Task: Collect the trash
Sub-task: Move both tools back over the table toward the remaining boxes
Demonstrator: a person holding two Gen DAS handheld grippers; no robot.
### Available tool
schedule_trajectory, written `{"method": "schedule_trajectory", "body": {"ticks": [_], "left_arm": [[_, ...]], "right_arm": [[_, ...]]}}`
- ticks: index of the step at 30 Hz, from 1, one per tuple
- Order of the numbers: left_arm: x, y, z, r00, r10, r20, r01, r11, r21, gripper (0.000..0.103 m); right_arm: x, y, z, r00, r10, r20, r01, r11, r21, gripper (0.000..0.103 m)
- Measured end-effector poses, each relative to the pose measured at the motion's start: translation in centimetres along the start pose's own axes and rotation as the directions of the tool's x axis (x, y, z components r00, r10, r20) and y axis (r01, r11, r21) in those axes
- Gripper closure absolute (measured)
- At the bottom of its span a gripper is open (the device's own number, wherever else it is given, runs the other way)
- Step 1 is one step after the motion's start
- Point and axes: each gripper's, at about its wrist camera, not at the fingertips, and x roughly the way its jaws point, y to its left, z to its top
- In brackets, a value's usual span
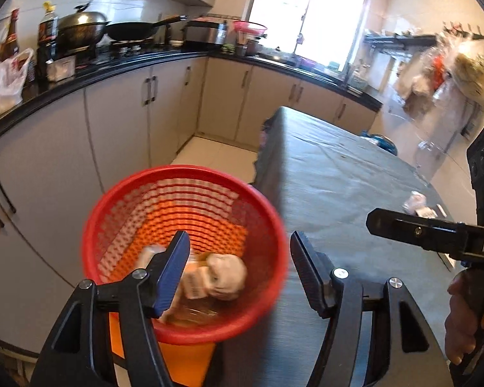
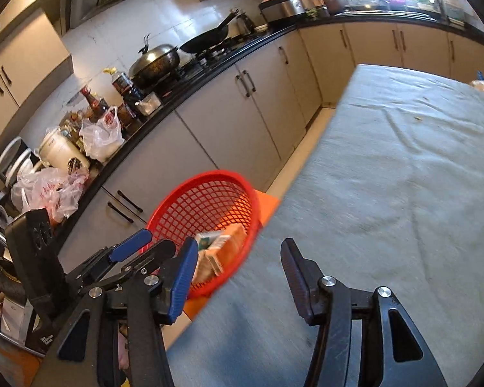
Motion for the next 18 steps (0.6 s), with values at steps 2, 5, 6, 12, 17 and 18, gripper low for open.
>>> {"method": "schedule_trajectory", "body": {"ticks": [2,5,6,12,17,18], "left_arm": [[0.1,-2.1,-0.4,1.0,-0.018,-0.011,0.018,0.999,0.034,0.039],[0.5,-5.2,-1.1,0.998,-0.048,-0.036,0.05,0.996,0.08,0.039],[0.6,-6.4,-1.4,0.997,-0.057,-0.047,0.061,0.993,0.096,0.039],[1.3,-12.5,-2.6,0.988,-0.111,-0.107,0.128,0.977,0.17,0.039],[2.2,-17.7,-3.5,0.979,-0.137,-0.153,0.172,0.953,0.249,0.039],[2.5,-18.4,-3.7,0.977,-0.142,-0.16,0.18,0.949,0.259,0.039]], "right_arm": [[-1.5,-1.2,-0.8,1.0,-0.006,0.016,0.006,1.0,0.019,0.045],[-3.9,-3.5,-2.2,0.999,-0.019,0.035,0.017,0.998,0.058,0.045],[-4.9,-4.4,-2.7,0.999,-0.026,0.043,0.022,0.997,0.076,0.045],[-10.9,-10.9,-5.9,0.991,-0.088,0.105,0.066,0.977,0.201,0.045],[-16.6,-17.4,-7.6,0.966,-0.194,0.169,0.13,0.936,0.328,0.045],[-17.9,-19.0,-7.8,0.957,-0.227,0.18,0.15,0.918,0.366,0.045]]}}
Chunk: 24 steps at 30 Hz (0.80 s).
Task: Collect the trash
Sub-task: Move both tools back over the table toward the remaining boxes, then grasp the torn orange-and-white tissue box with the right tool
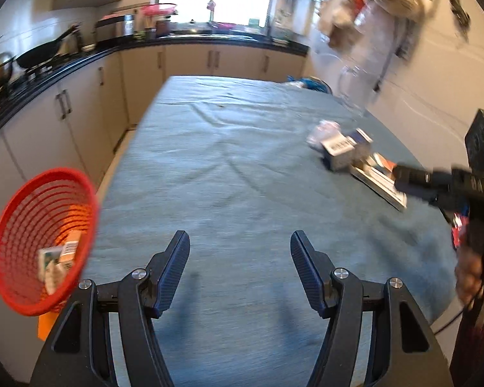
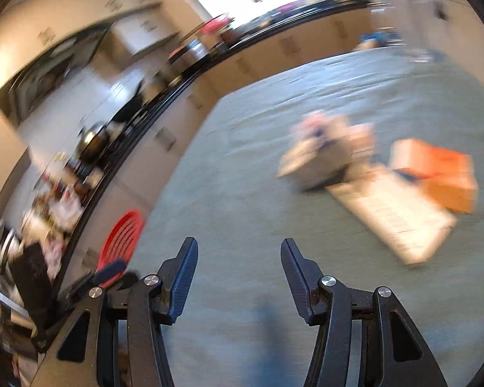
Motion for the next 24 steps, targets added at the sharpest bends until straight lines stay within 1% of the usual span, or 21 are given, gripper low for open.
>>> {"method": "schedule_trajectory", "body": {"ticks": [3,6,8,10,12,13,14,15,17,19,20,22,23,24], "left_arm": [[1.5,-1.7,0.3,0.999,-0.021,-0.031,0.022,0.999,0.031,0.039],[2.7,-3.2,0.5,0.998,-0.037,-0.052,0.04,0.998,0.058,0.039],[3.3,-3.9,0.7,0.997,-0.053,-0.061,0.057,0.996,0.07,0.039],[3.7,-4.3,0.9,0.996,-0.062,-0.063,0.067,0.994,0.081,0.039],[4.1,-4.8,1.0,0.995,-0.072,-0.067,0.078,0.993,0.089,0.039],[4.2,-4.9,1.1,0.995,-0.073,-0.07,0.079,0.993,0.09,0.039],[4.4,-5.0,1.1,0.995,-0.073,-0.074,0.08,0.992,0.094,0.039],[4.5,-5.0,1.1,0.994,-0.072,-0.077,0.08,0.992,0.097,0.039],[4.8,-5.0,1.1,0.994,-0.069,-0.082,0.077,0.992,0.098,0.039],[4.9,-4.9,1.1,0.994,-0.069,-0.085,0.077,0.993,0.093,0.039],[4.8,-4.7,1.1,0.994,-0.07,-0.084,0.077,0.993,0.091,0.039],[4.6,-4.6,1.2,0.994,-0.071,-0.082,0.078,0.993,0.09,0.039],[4.6,-4.6,1.1,0.994,-0.07,-0.081,0.077,0.993,0.092,0.039],[4.5,-4.5,1.1,0.995,-0.067,-0.08,0.074,0.993,0.093,0.039]], "right_arm": [[-2.0,-4.5,1.9,0.995,-0.083,0.054,0.077,0.992,0.096,0.045],[-2.9,-8.4,3.6,0.981,-0.175,0.083,0.158,0.97,0.186,0.045],[-2.5,-10.2,4.6,0.971,-0.23,0.067,0.21,0.952,0.224,0.045],[-1.6,-12.1,5.2,0.974,-0.221,0.048,0.198,0.936,0.289,0.045],[-0.9,-12.9,5.1,0.97,-0.244,0.025,0.225,0.927,0.301,0.046],[-0.6,-13.1,5.0,0.972,-0.236,0.019,0.219,0.926,0.308,0.048],[-0.8,-14.0,4.7,0.977,-0.212,0.016,0.197,0.929,0.312,0.054],[-0.6,-13.8,4.4,0.985,-0.172,0.011,0.16,0.937,0.311,0.058],[-0.4,-12.6,3.6,0.991,-0.132,-0.006,0.128,0.952,0.279,0.058],[0.0,-10.6,2.5,0.998,-0.043,-0.046,0.052,0.97,0.237,0.058],[0.2,-9.2,1.9,0.998,0.013,-0.069,0.001,0.979,0.204,0.057],[0.2,-6.3,0.7,0.984,0.118,-0.131,-0.101,0.987,0.127,0.056],[-0.1,-5.7,0.4,0.979,0.143,-0.144,-0.128,0.986,0.108,0.056],[-0.5,-5.3,0.3,0.978,0.148,-0.148,-0.136,0.987,0.091,0.056]]}}
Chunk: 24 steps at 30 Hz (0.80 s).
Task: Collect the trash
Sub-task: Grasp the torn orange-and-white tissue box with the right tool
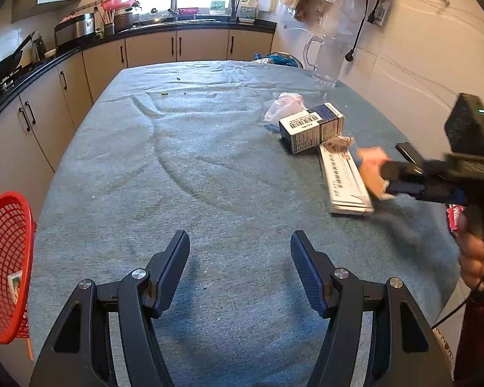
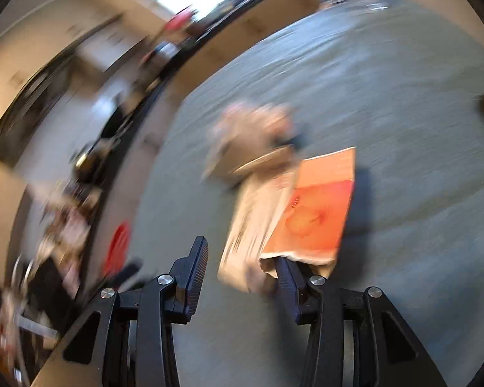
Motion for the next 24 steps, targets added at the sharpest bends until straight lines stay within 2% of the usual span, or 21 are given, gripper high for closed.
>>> {"method": "schedule_trajectory", "body": {"ticks": [3,7,11,14,19,22,24], "left_arm": [[-0.1,0.2,0.0,1.0,0.002,-0.002,-0.002,1.0,-0.002,0.039],[-0.1,0.1,-0.1,1.0,-0.01,-0.005,0.01,1.0,-0.004,0.039],[0.0,-0.5,-0.2,1.0,-0.01,-0.007,0.01,1.0,0.019,0.039],[0.1,-0.6,-0.2,1.0,-0.009,-0.011,0.01,1.0,0.022,0.039],[0.4,-0.5,-0.1,1.0,-0.011,-0.013,0.011,1.0,0.011,0.039],[0.6,-0.7,0.0,1.0,-0.017,-0.021,0.017,1.0,0.014,0.039],[0.7,-1.0,0.3,0.999,-0.031,-0.027,0.031,0.999,0.01,0.039]], "right_arm": [[-2.3,0.0,0.2,0.995,-0.067,0.068,0.068,0.998,-0.017,0.056],[-3.9,-1.5,1.0,0.966,-0.219,0.137,0.219,0.976,0.019,0.055],[-4.5,-4.8,1.2,0.97,-0.211,0.125,0.195,0.973,0.126,0.053],[-5.6,-5.4,1.0,0.961,-0.234,0.149,0.213,0.967,0.143,0.053],[-5.5,-5.1,1.3,0.962,-0.227,0.153,0.203,0.966,0.16,0.053],[-5.4,-4.7,1.5,0.945,-0.283,0.164,0.264,0.956,0.129,0.053],[-5.5,-4.7,1.8,0.932,-0.315,0.18,0.295,0.946,0.131,0.049]]}}
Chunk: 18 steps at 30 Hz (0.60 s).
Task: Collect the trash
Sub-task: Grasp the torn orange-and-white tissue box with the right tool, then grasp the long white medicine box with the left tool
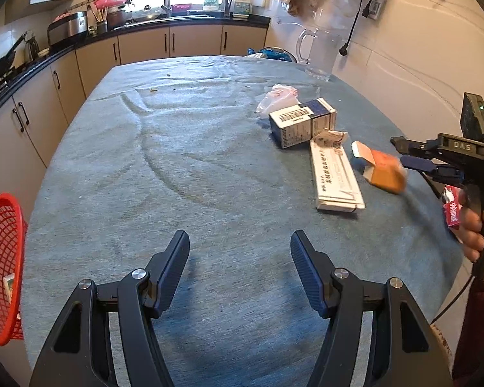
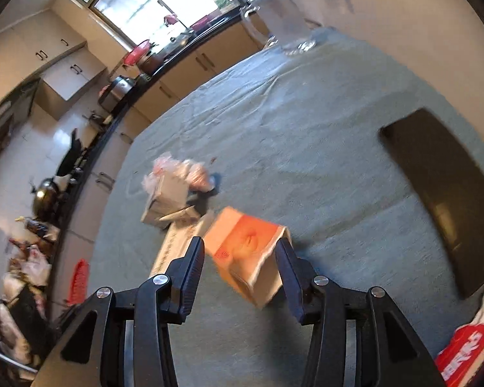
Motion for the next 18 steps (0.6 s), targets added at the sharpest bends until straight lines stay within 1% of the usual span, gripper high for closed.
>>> {"method": "schedule_trajectory", "body": {"ticks": [2,4,8,10,12,18], "left_arm": [[0.2,-0.4,0.4,1.0,-0.015,-0.007,0.015,1.0,-0.001,0.038],[0.4,-1.0,0.7,0.999,-0.033,-0.013,0.033,0.999,0.004,0.033],[1.4,-2.6,1.6,0.998,-0.044,-0.037,0.045,0.998,0.033,0.025],[2.1,-3.7,2.3,0.997,-0.055,-0.052,0.058,0.997,0.051,0.022],[3.4,-5.0,3.0,0.995,-0.065,-0.081,0.071,0.995,0.07,0.022],[6.5,-8.0,4.8,0.991,-0.04,-0.128,0.054,0.993,0.107,0.022]], "right_arm": [[0.4,-0.6,0.1,1.0,-0.007,-0.007,0.007,1.0,0.023,0.049],[1.0,-1.7,0.1,1.0,0.005,-0.027,-0.004,0.998,0.057,0.049],[0.4,-2.3,0.3,1.0,-0.016,0.004,0.015,0.998,0.053,0.049],[0.1,-2.3,0.4,1.0,-0.008,0.016,0.008,0.999,0.05,0.049],[-0.2,-2.2,0.5,1.0,0.006,0.02,-0.007,0.999,0.047,0.049],[-0.5,-2.3,0.7,0.999,0.032,0.027,-0.033,0.999,0.04,0.049]]}}
